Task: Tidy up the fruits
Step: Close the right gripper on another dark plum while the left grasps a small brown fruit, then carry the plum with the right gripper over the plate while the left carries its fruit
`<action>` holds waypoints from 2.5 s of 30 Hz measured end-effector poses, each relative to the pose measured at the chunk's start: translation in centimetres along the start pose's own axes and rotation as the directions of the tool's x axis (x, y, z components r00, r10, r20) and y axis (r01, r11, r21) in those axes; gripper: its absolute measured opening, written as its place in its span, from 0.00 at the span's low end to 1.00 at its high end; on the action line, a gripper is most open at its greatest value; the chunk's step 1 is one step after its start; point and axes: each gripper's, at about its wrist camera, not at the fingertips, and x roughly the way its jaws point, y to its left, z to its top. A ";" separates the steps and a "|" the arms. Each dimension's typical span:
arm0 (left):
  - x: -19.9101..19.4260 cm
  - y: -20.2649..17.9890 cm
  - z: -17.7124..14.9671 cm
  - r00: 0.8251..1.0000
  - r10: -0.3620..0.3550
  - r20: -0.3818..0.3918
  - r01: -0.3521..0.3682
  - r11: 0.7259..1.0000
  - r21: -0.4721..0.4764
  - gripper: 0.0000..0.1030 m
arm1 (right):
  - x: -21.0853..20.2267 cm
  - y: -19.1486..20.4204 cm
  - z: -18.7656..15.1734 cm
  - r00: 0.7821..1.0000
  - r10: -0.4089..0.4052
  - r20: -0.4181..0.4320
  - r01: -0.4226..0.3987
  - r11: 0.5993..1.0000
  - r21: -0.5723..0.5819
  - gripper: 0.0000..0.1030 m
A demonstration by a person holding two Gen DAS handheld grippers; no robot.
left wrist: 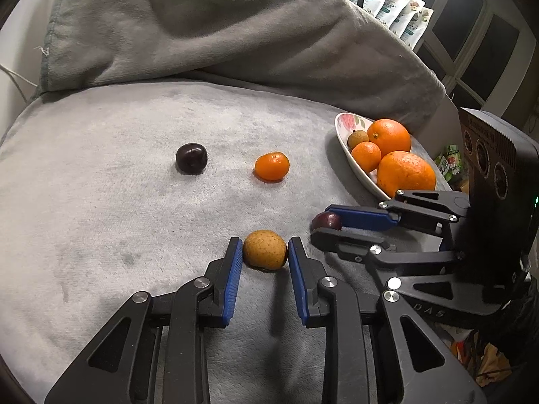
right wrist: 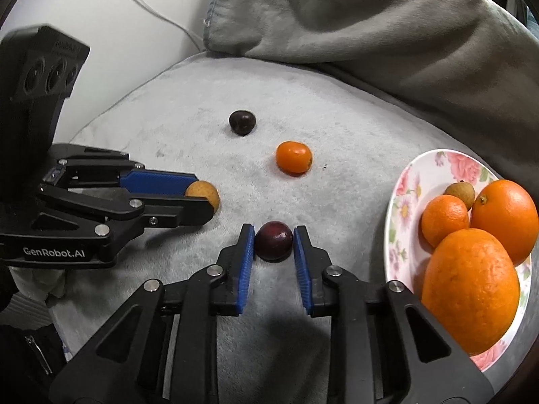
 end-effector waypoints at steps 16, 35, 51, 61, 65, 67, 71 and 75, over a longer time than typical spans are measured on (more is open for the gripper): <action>-0.7 0.2 0.0 1.000 0.013 0.019 -0.012 1.000 -0.022 0.25 | -2.5 -0.3 -0.4 0.998 0.004 0.058 -0.006 0.999 0.031 0.22; -2.2 -4.1 3.0 0.994 -0.046 0.104 0.044 0.999 0.026 0.25 | -11.5 -4.5 -3.9 0.973 -0.093 0.211 0.056 0.983 0.175 0.22; 0.3 -9.0 5.5 0.990 -0.097 0.098 0.089 0.992 0.087 0.25 | -15.1 -10.3 -7.0 0.949 -0.205 0.240 0.127 0.945 0.303 0.22; 2.3 -10.3 6.9 0.994 -0.078 0.078 0.070 0.992 0.108 0.25 | -14.0 -14.0 -7.4 0.953 -0.209 0.219 0.119 0.924 0.365 0.22; 3.1 -10.4 7.1 0.995 -0.076 0.064 0.068 0.991 0.111 0.25 | -13.1 -15.1 -7.6 0.959 -0.192 0.207 0.100 0.917 0.387 0.22; 3.5 -10.4 7.1 0.996 -0.074 0.056 0.068 0.991 0.112 0.25 | -12.7 -15.6 -7.6 0.962 -0.187 0.201 0.095 0.914 0.395 0.22; 3.8 -10.5 7.1 0.996 -0.074 0.051 0.068 0.991 0.113 0.25 | -12.1 -16.4 -7.5 0.966 -0.167 0.199 0.071 0.906 0.417 0.22; 3.9 -10.5 7.3 0.996 -0.074 0.051 0.068 0.991 0.113 0.25 | -11.6 -16.7 -7.5 0.968 -0.150 0.201 0.053 0.905 0.422 0.22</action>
